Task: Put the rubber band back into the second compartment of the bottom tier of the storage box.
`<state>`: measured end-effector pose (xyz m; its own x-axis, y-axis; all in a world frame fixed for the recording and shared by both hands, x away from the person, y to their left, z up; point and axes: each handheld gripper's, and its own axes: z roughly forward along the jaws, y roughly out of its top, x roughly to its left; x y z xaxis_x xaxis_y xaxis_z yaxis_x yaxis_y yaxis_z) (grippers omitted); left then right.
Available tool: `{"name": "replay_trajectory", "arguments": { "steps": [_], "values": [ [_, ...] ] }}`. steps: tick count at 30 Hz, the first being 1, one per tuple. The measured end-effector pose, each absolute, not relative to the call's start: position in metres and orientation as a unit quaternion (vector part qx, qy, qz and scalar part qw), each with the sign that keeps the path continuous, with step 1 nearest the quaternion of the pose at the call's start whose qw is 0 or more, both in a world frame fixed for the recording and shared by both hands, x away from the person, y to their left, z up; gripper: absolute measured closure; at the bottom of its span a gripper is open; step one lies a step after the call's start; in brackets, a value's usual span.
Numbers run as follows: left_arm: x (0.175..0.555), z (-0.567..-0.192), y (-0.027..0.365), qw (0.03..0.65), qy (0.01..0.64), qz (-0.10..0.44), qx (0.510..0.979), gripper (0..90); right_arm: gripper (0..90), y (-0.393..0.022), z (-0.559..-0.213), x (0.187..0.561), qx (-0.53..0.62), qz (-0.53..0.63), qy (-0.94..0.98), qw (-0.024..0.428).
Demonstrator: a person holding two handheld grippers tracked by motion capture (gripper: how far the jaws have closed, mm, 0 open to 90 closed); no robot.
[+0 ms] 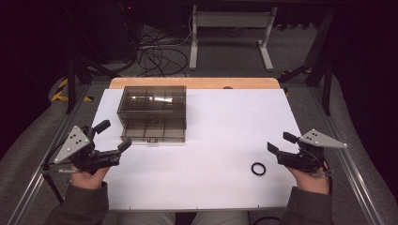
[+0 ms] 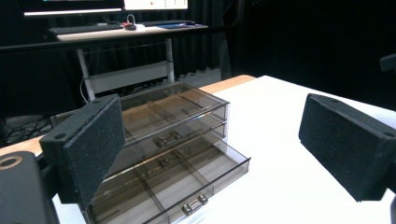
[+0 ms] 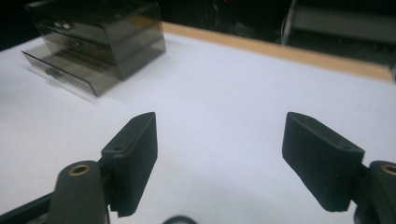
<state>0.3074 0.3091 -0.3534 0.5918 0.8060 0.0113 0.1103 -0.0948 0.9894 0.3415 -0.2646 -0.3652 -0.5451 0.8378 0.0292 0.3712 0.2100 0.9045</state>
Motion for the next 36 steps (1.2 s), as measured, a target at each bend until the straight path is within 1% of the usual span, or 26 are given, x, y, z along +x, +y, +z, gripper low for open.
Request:
{"name": "replay_trajectory", "arguments": {
  "steps": [1,6,11,15,25,28,36],
  "values": [
    [0.307,-0.353,0.310,0.582,0.339,0.299,0.676,8.0,28.4,-0.265,-0.371,0.344,0.425,0.466,0.742,0.230],
    [0.307,-0.354,0.311,0.581,0.339,0.301,0.676,8.1,28.6,-0.265,-0.381,0.346,0.442,0.448,0.747,0.214],
    [0.308,-0.355,0.311,0.579,0.341,0.299,0.677,8.0,38.7,-0.262,-0.388,0.349,0.447,0.413,0.767,0.204],
    [0.307,-0.355,0.311,0.579,0.340,0.299,0.678,8.0,40.5,-0.260,-0.392,0.350,0.452,0.393,0.776,0.198],
    [0.307,-0.356,0.311,0.577,0.342,0.300,0.678,8.0,48.4,-0.256,-0.405,0.355,0.454,0.358,0.796,0.180],
    [0.307,-0.356,0.311,0.575,0.340,0.300,0.681,8.0,54.9,-0.254,-0.410,0.358,0.450,0.346,0.805,0.170],
    [0.308,-0.358,0.309,0.572,0.338,0.300,0.684,8.1,61.5,-0.252,-0.418,0.360,0.454,0.327,0.815,0.153]
  ]
}}
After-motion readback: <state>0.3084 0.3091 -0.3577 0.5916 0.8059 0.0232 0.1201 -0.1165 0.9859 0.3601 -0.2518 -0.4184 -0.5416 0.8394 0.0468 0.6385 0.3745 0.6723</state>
